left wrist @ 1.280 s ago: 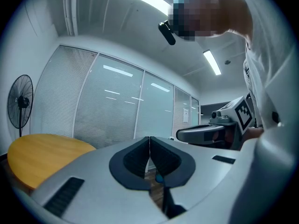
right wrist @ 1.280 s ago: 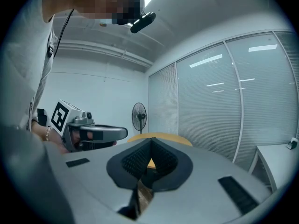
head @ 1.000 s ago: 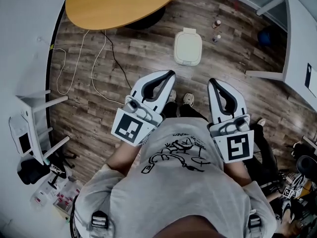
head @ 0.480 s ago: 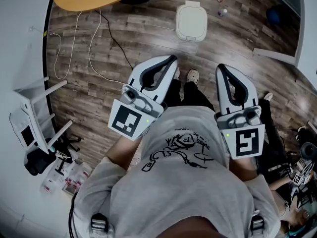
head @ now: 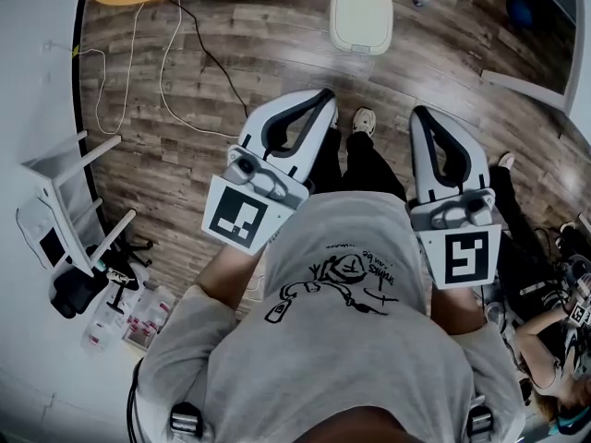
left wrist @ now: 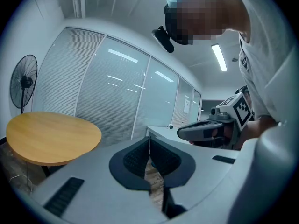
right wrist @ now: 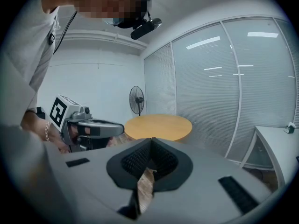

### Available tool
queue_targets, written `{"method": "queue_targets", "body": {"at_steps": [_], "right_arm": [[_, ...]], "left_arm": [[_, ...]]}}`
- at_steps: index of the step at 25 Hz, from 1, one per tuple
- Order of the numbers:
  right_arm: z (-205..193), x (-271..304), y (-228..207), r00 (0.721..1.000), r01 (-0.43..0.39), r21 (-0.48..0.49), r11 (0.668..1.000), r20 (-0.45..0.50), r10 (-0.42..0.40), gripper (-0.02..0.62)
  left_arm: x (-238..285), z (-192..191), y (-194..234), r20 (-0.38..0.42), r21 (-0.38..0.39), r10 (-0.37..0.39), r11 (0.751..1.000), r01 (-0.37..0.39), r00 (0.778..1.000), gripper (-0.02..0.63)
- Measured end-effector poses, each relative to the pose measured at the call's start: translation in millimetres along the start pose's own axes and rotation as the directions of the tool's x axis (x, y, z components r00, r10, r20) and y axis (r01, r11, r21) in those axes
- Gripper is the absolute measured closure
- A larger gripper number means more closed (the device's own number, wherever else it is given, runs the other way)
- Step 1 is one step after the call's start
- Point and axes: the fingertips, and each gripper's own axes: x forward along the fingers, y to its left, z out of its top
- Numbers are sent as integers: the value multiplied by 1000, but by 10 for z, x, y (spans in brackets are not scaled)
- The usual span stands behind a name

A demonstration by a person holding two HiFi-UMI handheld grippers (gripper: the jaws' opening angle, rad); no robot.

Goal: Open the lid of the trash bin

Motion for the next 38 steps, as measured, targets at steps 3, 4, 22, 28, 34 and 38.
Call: {"method": "queue_targets", "body": {"at_steps": [3,4,22,28,34,38], "right_arm": [[-135,66,1,1000,3,2,1000,-21,-3,588],[-181,89,6,1000,1,3,1000,-27,-1,587],[-1027,599,8,988,-40,40,998,-147,45,566],[-1337,767,-36,981,-47,-2,999,-189,46,565],[-1669,908,-113,972,-44,-22,999,-234,38,563],[-1864,1002,-141,965,-47,-28,998,-258,38,563]], "left_arm": [[8,-145,42,-14,-8,2,1000,-2,1000,586],[11,-193,56,-18,-10,3,1000,-3,1000,586],[272,-1061,374,-100,-50,-1,999,-4,995,586],[381,-1364,438,-129,-50,-10,999,4,992,586],[490,-1622,473,-136,-63,-16,998,7,991,586],[572,-1835,511,-150,-58,-15,998,6,989,586]]}}
